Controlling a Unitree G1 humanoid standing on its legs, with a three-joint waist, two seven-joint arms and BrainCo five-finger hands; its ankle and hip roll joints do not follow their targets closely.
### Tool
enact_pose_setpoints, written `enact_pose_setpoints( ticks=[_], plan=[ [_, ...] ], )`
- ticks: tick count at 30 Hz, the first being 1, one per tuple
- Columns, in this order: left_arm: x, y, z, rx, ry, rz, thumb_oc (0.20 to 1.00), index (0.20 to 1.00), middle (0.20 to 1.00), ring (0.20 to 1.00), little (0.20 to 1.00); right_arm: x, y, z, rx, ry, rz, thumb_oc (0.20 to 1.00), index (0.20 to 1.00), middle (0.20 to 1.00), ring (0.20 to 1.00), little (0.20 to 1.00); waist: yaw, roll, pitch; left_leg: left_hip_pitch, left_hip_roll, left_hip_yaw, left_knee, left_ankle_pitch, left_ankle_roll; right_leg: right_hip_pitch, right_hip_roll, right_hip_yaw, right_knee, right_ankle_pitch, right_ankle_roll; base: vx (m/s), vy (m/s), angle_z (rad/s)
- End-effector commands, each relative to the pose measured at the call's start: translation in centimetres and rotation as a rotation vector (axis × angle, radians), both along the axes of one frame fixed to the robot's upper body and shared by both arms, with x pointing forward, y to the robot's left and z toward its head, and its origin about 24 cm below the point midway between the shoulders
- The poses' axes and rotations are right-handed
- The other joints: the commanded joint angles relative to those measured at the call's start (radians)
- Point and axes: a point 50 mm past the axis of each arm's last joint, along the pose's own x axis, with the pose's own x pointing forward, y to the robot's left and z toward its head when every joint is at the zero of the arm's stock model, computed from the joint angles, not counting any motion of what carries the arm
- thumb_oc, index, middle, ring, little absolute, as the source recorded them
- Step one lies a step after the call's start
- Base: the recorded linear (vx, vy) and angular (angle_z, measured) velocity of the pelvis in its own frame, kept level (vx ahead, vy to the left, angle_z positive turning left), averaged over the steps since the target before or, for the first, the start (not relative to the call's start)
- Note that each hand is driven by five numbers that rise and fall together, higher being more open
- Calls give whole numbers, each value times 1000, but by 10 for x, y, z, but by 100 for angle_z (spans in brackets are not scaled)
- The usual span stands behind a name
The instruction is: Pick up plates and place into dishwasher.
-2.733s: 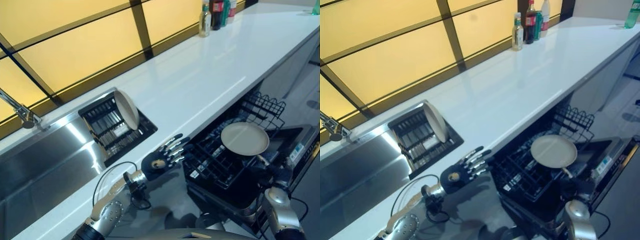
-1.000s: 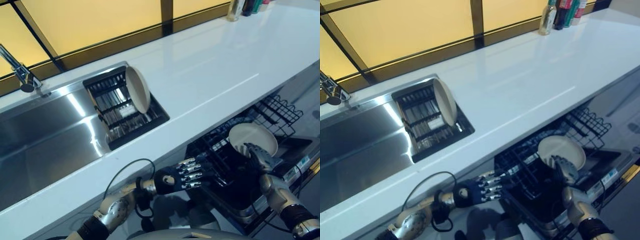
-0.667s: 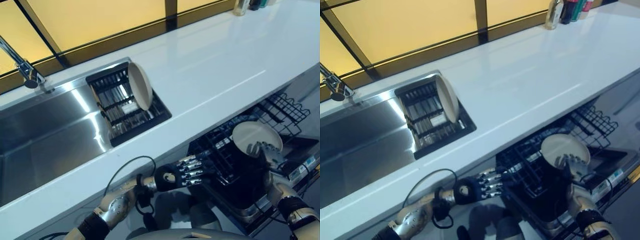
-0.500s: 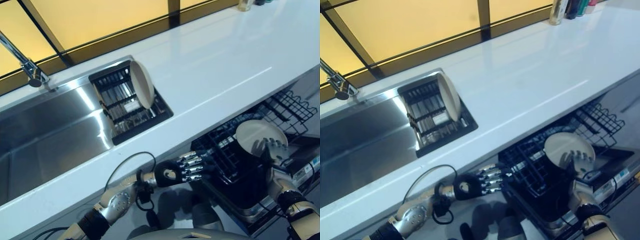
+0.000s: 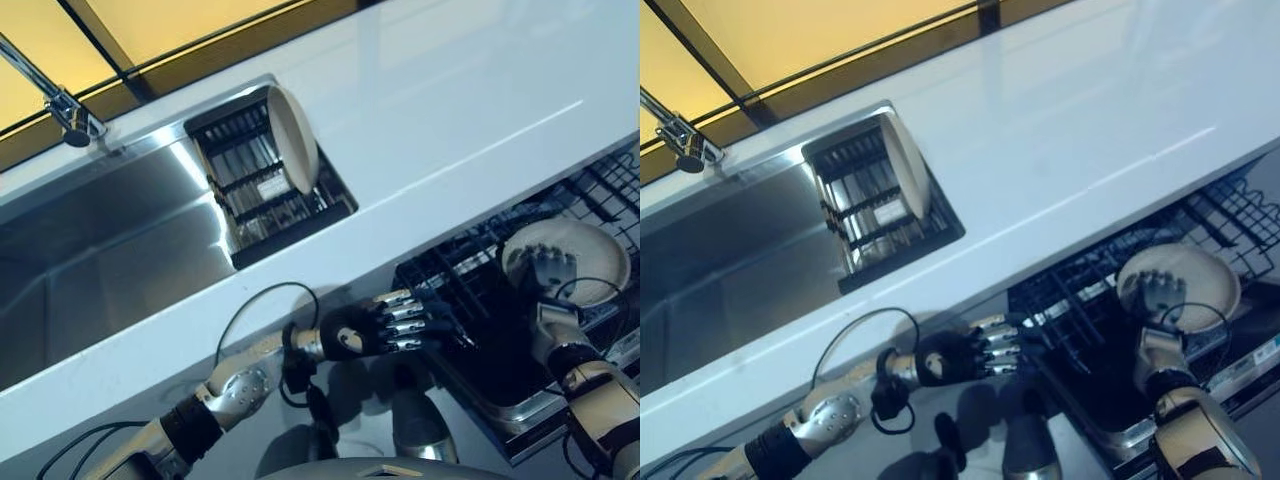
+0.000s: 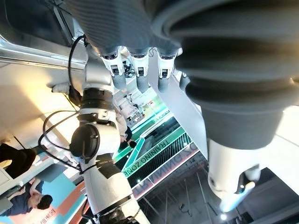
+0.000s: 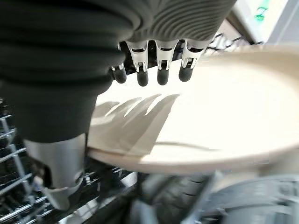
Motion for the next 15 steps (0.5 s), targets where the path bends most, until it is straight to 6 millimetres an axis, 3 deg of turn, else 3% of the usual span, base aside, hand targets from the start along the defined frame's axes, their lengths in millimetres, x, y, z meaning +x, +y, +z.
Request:
enact_pose_setpoints(
  ticks=[1,2,3,9,15],
  plan=[
    [-6,-7,19,-121,-28,-16,1000,1000,1000,1000,1000,13,-13,31,-117,-32,-13,824,824,824,824,824,29,-34,-9,-51,51,-47,213,-181,12,-86,-36,2,-55,142,42,-64,10,5],
    [-6,-8,20,-122,-37,-16,1000,1000,1000,1000,1000,15,-13,33,-121,-38,-13,395,395,395,395,395,28,-31,-2,-58,50,-49,216,-180,12,-92,-36,1,-52,142,41,-66,13,3],
    [-5,-8,21,-124,-42,-16,1000,1000,1000,1000,1000,17,-13,35,-122,-42,-15,200,200,200,200,200,28,-29,3,-64,50,-50,220,-180,11,-97,-37,1,-50,142,40,-68,22,3],
    [-3,-11,28,-144,-73,-21,1000,1000,1000,1000,1000,21,-17,45,-124,-76,-57,200,200,200,200,200,28,-9,26,-84,45,-55,224,-172,7,-112,-39,-3,-46,141,33,-37,36,3],
    [-5,-14,29,-148,-82,-25,1000,1000,1000,1000,1000,18,-20,46,-112,-112,-93,200,200,200,200,200,26,-9,29,-85,42,-60,218,-171,7,-114,-39,-4,-48,140,30,-2,4,1]
  ],
)
